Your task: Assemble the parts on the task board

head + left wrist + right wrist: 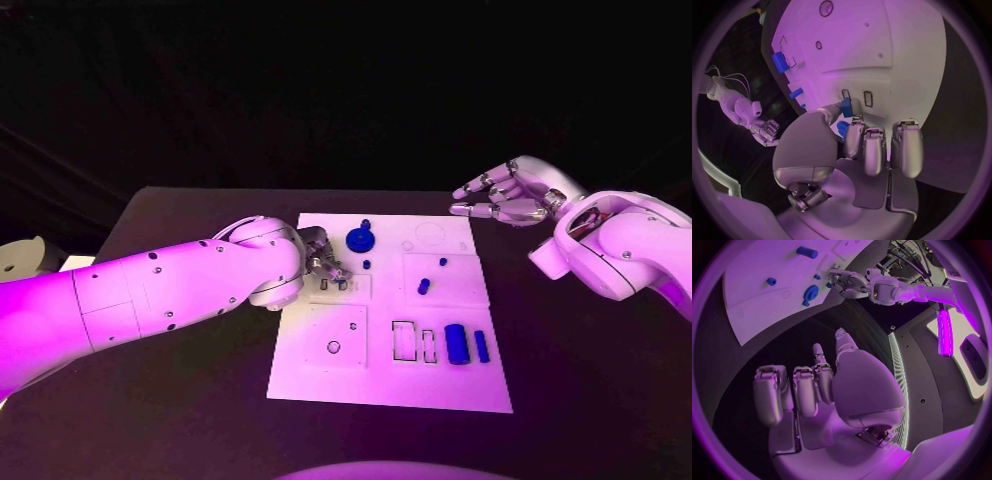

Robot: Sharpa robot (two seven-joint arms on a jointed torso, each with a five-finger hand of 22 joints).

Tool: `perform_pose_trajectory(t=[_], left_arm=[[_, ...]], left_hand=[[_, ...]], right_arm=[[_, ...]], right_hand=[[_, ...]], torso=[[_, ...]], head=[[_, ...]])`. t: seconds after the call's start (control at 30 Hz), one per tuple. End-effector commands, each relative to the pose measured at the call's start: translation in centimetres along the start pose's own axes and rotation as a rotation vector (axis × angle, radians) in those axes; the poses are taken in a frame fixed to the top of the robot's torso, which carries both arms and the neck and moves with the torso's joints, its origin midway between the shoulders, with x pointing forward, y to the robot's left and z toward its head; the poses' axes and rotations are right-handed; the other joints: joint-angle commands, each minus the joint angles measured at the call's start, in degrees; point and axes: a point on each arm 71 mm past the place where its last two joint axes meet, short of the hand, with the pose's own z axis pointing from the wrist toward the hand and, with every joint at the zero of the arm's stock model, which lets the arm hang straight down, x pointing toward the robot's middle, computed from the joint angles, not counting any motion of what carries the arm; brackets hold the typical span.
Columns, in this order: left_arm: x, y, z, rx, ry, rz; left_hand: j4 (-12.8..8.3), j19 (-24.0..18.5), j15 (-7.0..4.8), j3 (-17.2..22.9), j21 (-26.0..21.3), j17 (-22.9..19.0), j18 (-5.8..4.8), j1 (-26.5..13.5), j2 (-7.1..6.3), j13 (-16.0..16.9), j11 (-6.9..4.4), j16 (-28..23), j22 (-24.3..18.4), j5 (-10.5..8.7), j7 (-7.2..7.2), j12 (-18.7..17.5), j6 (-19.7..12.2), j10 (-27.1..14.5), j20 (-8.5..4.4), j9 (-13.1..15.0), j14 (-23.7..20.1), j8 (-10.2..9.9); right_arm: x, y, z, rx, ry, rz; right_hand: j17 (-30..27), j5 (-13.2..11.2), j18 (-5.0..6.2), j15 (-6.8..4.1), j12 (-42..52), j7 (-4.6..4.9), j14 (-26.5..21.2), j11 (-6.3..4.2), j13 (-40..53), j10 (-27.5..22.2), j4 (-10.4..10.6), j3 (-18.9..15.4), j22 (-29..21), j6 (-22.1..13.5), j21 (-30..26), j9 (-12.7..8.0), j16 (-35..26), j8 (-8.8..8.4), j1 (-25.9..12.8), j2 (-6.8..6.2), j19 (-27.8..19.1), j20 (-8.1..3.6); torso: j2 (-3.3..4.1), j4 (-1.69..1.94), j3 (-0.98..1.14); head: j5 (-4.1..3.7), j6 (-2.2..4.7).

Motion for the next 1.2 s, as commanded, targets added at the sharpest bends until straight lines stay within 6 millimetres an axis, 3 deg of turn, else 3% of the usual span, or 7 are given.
perform_pose_trajectory(t=[0.03, 1.2], left_arm=[[0.25, -0.04, 0.11, -0.005, 0.018, 0.038], [0.62, 0.2, 0.12, -0.012, 0.071, 0.062]], left_hand=[[-7.7, 3.17, -0.03, 6.92, 0.36, 15.06, -0.76, -0.32, -0.71, 0.5, 0.01, 0.18, 9.15, -0.25, -0.53, 0.45, 0.18, 0.4, -0.02, -0.07, 6.05, 0.36], [-7.35, 3.42, -0.27, 2.39, 0.66, 15.06, -0.89, -2.61, -1.63, 1.05, -0.31, 0.18, 9.72, -0.39, -0.95, 0.93, 0.88, 0.76, -0.26, -1.16, 6.05, 0.93]], right_arm=[[0.15, 0.09, 0.0, -0.009, 0.013, -0.006], [0.18, 0.09, 0.02, -0.009, 0.015, -0.006]], right_hand=[[9.93, 0.38, 0.74, -0.36, -0.22, -0.06, 4.65, -0.22, 10.25, 1.62, 0.05, -0.43, 8.79, -0.48, -0.33, 0.07, -0.3, 0.14, -0.58, 0.12, 2.56, -0.34], [9.91, 0.42, 0.74, -0.36, -0.25, -0.06, 4.65, -0.22, 10.23, 1.61, 0.09, -0.51, 8.8, -0.47, -0.33, 0.07, -0.32, 0.15, -0.62, 0.13, 2.56, -0.35]], torso=[[0.03, -0.05, 0.0], [0.04, -0.01, 0.01]], head=[[0.0, -0.11], [-0.2, -0.36]])
